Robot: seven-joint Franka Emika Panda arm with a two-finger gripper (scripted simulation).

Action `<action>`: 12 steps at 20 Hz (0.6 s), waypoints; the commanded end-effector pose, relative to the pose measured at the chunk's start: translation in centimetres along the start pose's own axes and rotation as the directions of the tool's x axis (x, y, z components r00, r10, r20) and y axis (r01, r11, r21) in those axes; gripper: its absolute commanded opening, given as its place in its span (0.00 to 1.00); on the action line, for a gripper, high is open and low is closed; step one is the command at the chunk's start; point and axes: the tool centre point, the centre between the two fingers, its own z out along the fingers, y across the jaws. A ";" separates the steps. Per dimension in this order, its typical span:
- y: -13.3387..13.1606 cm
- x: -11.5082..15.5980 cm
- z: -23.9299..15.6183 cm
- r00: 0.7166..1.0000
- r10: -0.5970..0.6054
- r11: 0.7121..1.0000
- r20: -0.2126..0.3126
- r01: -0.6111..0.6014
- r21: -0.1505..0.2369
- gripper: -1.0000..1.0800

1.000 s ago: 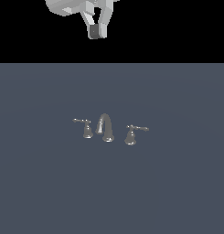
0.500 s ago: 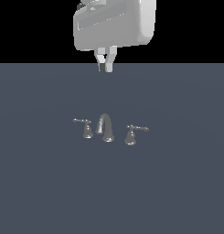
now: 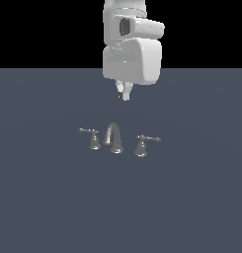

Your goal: Turn on the faucet by rotating a designated handle.

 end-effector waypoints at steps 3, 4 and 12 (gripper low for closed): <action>-0.9 2.1 2.6 0.992 0.123 0.992 -0.001 -0.123 0.003 0.00; -1.0 2.5 3.2 0.989 0.150 0.989 -0.001 -0.150 0.004 0.00; -1.8 6.9 8.0 0.926 0.378 0.926 -0.002 -0.378 0.008 0.00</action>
